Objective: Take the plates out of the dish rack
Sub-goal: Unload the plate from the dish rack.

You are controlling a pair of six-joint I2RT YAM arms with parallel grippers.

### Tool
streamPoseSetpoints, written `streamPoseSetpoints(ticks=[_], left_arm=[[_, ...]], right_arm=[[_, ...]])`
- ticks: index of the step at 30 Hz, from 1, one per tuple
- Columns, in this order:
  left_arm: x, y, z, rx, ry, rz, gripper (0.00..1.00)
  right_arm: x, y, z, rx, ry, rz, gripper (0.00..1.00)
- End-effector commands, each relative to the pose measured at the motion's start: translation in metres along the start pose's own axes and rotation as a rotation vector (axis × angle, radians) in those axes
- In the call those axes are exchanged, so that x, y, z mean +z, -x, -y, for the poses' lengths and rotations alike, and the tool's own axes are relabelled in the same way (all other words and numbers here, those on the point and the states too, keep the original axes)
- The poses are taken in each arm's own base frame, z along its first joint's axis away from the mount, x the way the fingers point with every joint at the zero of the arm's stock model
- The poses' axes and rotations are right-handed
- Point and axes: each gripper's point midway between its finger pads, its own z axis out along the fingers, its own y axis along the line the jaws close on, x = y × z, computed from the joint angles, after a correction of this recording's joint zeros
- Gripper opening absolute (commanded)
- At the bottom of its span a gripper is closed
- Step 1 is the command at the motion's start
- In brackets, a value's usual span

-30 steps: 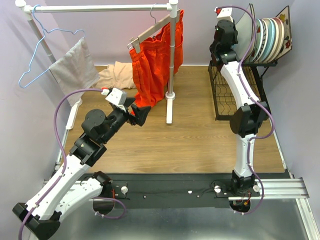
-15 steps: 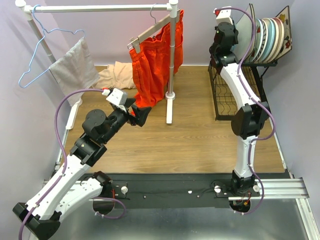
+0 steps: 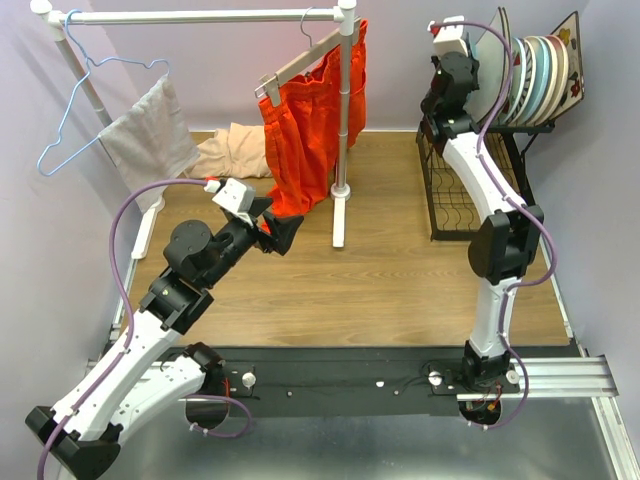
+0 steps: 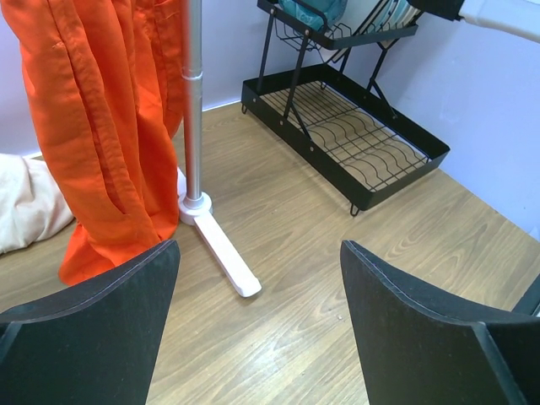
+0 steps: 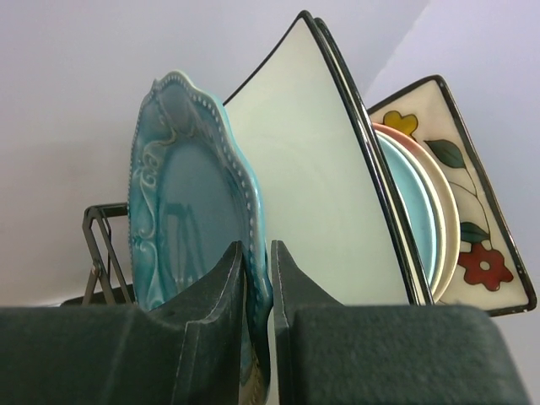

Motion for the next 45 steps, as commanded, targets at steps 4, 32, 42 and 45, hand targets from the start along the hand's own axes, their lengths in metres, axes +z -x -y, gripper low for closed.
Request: streamPoseSetpoints(ticks=[4,32,42,45], left_arm=[[-0.004,0.006,-0.002,-0.003,0.01,0.031,0.86],[-0.002,0.002,-0.005,0.001,0.023,0.02,0.86],[0.001,0.001,-0.006,0.002,0.023,0.013,0.86],[0.002,-0.001,-0.006,-0.001,0.024,0.007,0.86]], right_arm=[[-0.002,0.047,0.068,0.095,-0.149,0.142,0.01],[-0.001,0.082,0.081,0.107,-0.149,0.243,0.01],[0.0,0.092,0.082,0.105,-0.144,0.275,0.01],[-0.002,0.096,0.082,0.116,-0.125,0.289,0.01]])
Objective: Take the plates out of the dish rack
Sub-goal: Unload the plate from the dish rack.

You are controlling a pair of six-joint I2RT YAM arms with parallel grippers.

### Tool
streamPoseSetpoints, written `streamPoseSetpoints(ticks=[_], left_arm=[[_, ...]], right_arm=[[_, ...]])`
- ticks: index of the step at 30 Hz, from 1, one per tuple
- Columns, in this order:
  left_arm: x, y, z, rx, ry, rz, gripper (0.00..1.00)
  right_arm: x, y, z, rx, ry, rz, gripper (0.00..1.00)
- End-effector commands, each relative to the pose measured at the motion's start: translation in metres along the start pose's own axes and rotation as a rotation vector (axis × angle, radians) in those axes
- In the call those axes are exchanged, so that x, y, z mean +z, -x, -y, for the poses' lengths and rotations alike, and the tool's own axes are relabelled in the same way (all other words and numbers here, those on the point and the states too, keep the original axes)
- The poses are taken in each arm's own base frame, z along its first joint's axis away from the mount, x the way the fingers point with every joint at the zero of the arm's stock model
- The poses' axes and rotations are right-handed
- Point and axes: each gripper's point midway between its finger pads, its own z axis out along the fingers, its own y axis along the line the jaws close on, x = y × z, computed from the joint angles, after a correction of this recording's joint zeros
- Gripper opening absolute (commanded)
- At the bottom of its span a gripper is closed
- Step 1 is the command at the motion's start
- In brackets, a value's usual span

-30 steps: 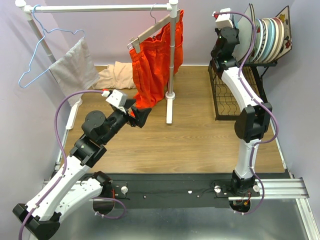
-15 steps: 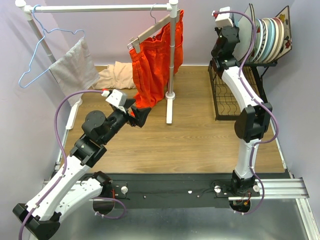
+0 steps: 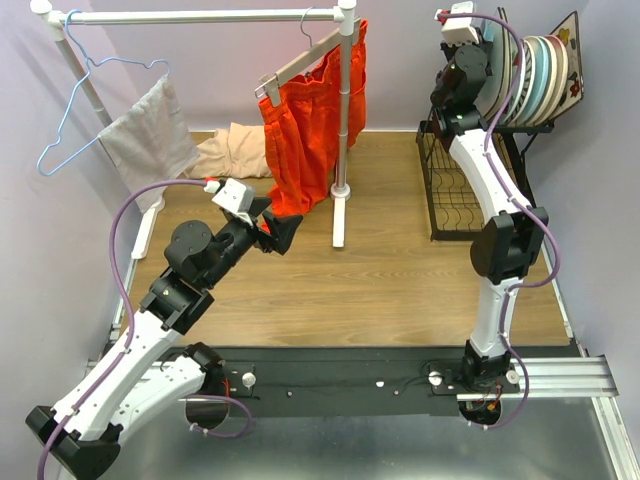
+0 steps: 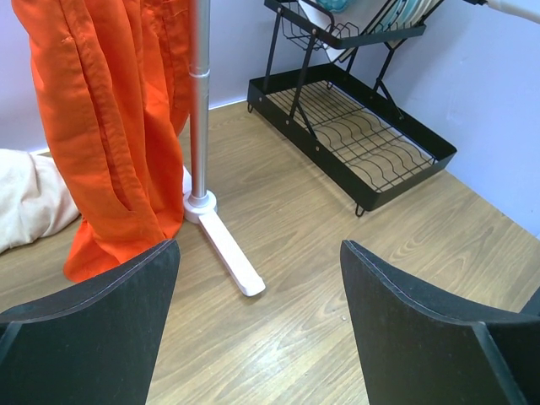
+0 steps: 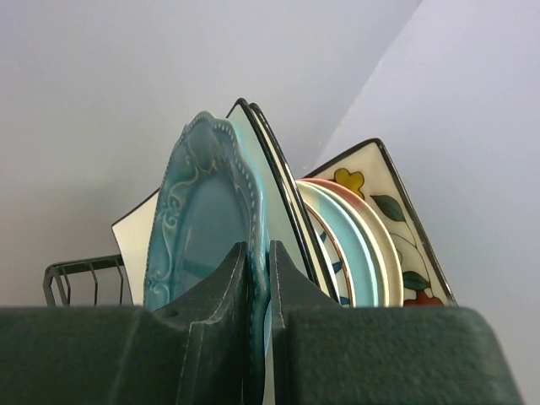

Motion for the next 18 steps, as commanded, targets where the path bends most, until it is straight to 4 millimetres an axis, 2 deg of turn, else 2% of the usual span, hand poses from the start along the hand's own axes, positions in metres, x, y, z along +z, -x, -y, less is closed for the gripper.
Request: streamPoseSetpoints(ticks=[1,3,18], left_arm=[[0.002,0.001,-0.002,-0.001,0.005,0.007,0.86],[0.002,0.0,-0.002,-0.002,0.006,0.006,0.86],[0.001,0.001,-0.002,-0.001,0.004,0.007,0.86]], right_arm=[[-0.003,0.064,0.057,0.149,-0.097,0.166,0.01],[-0.005,0.068,0.057,0.169,-0.071,0.171,0.01],[-0.027,0.098,0.096,0.284,-0.04,0.207,0.01]])
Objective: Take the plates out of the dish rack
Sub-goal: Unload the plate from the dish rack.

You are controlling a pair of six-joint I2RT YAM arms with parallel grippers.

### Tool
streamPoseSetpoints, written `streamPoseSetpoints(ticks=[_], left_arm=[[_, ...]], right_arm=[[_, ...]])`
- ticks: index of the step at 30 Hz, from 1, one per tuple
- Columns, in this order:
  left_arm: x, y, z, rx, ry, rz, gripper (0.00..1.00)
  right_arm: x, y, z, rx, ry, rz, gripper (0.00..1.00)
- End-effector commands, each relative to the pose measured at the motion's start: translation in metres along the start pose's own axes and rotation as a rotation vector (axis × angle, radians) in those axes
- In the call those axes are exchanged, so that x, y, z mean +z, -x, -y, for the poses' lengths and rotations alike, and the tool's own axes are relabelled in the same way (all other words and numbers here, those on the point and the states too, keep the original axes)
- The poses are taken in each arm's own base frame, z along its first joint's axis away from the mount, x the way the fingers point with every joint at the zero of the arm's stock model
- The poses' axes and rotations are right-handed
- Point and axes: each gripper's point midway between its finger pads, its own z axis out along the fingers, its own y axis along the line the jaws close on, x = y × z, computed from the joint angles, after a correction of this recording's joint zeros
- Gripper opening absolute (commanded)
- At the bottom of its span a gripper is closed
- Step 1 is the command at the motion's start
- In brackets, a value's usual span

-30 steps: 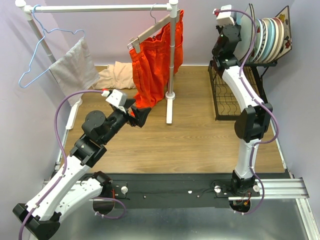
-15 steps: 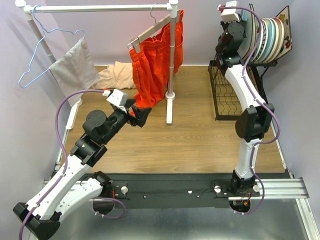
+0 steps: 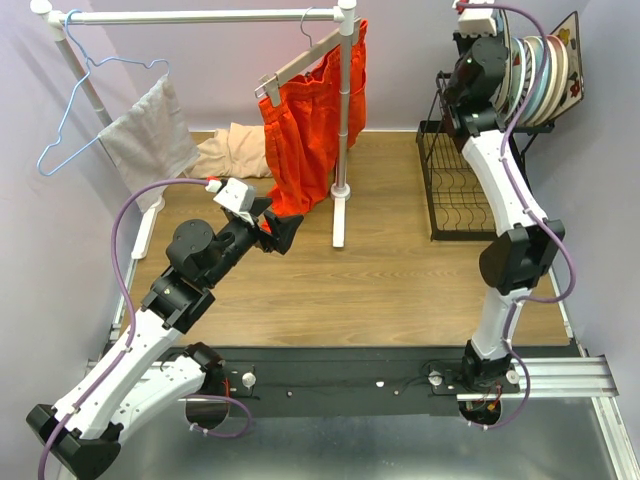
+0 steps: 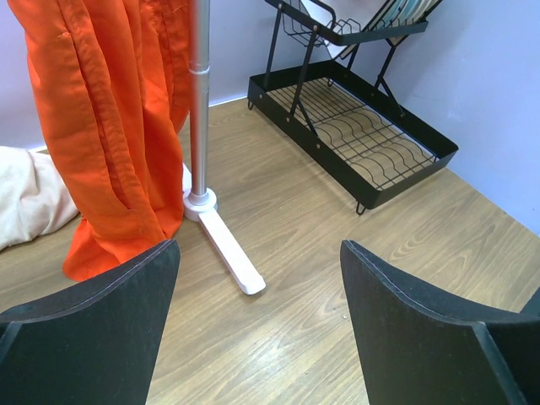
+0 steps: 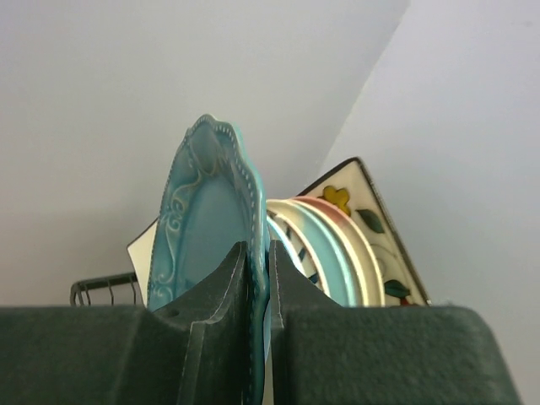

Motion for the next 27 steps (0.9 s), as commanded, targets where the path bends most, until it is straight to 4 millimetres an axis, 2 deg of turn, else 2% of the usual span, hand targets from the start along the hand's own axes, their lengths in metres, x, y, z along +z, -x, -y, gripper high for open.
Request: streamPoseSetpoints(ticks=[1,5,10,11,14,18,23,27], left_arm=[[-0.001,0.003,-0.002,-0.001,0.003,0.017,0.86],[-0.001,0.005,-0.001,-0.001,0.004,0.021,0.86],[-0.003,0.008,-0.001,-0.002,0.003,0.029,0.86],[-0.002,0.008,-0.001,0.001,0.004,0.028,0.86],[-0.003,0.009,-0.002,0.0,0.007,0.031,0.86],[-0.004,0.008,-0.002,0.0,0.009,0.03,0.86],[-0.005,0.01,-0.002,0.003,0.008,0.036,0.86],[-0.009,0.015,-0.003,0.003,0.019,0.052,0.86]], right_arm=[[-0.016,0.076,0.062,0.183,-0.066,0.173,0.01],[-0.025,0.083,0.061,0.207,-0.043,0.166,0.01],[-0.044,0.078,0.066,0.281,-0.007,0.12,0.01],[-0.052,0.08,0.073,0.304,0.005,0.12,0.01],[-0.069,0.082,0.077,0.379,0.06,0.107,0.01],[-0.087,0.079,0.076,0.451,0.134,0.063,0.01],[-0.116,0.063,0.059,0.552,0.269,-0.041,0.01],[-0.149,0.037,0.052,0.657,0.331,-0.175,0.01]])
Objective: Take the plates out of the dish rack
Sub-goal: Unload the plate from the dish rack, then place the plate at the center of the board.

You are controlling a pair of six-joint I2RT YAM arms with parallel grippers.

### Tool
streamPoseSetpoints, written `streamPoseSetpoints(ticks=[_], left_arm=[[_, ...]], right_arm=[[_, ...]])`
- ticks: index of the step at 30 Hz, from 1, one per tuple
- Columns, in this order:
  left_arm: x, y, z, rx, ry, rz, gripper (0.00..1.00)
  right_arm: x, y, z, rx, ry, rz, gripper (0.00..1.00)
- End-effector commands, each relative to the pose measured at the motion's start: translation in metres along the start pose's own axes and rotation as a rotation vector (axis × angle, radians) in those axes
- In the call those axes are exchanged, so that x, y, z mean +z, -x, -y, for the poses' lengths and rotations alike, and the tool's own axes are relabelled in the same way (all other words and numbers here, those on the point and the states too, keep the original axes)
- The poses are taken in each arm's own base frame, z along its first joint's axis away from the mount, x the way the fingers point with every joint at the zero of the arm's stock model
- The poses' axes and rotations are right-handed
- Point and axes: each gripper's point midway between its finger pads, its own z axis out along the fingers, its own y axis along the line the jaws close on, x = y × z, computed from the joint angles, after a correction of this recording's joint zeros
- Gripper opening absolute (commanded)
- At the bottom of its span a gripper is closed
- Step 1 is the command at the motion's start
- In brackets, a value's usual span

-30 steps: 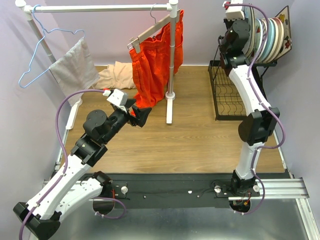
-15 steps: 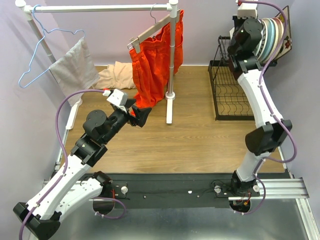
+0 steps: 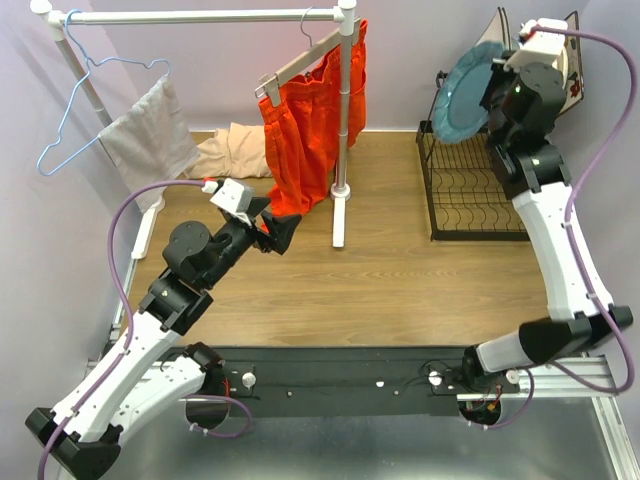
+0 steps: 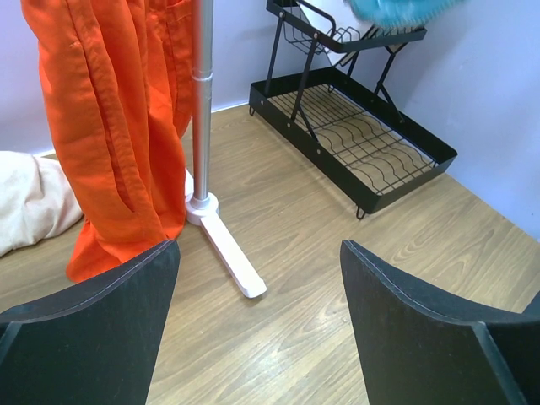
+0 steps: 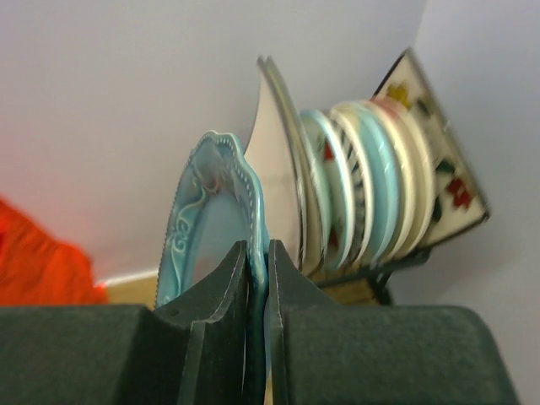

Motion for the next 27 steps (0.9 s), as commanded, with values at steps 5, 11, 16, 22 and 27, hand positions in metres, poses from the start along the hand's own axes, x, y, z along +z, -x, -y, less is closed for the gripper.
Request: streamPoseSetpoints(ticks=[5,11,16,22,27], left_arm=[[-0.007,0.011,-0.002,0.001,0.012,0.042,0.86],[-0.006,0.01,-0.001,0.003,0.008,0.04,0.86],[-0.006,0.011,-0.002,0.006,0.014,0.041,0.86],[-0.005,0.009,-0.002,0.013,0.009,0.034,0.86],[0.0,0.003,-0.001,0.015,-0.002,0.002,0.86]], right_arm=[[-0.076,-0.046,-0.022,0.344,0.191,-0.195,0.01],[-0.114,-0.107,-0.043,0.433,0.312,-0.359,0.01],[-0.144,-0.142,-0.056,0.522,0.383,-0.464,0.01],[-0.152,-0.164,-0.056,0.654,0.346,-0.48,0.01],[-0.151,-0.185,-0.054,0.811,0.273,-0.467,0.01]])
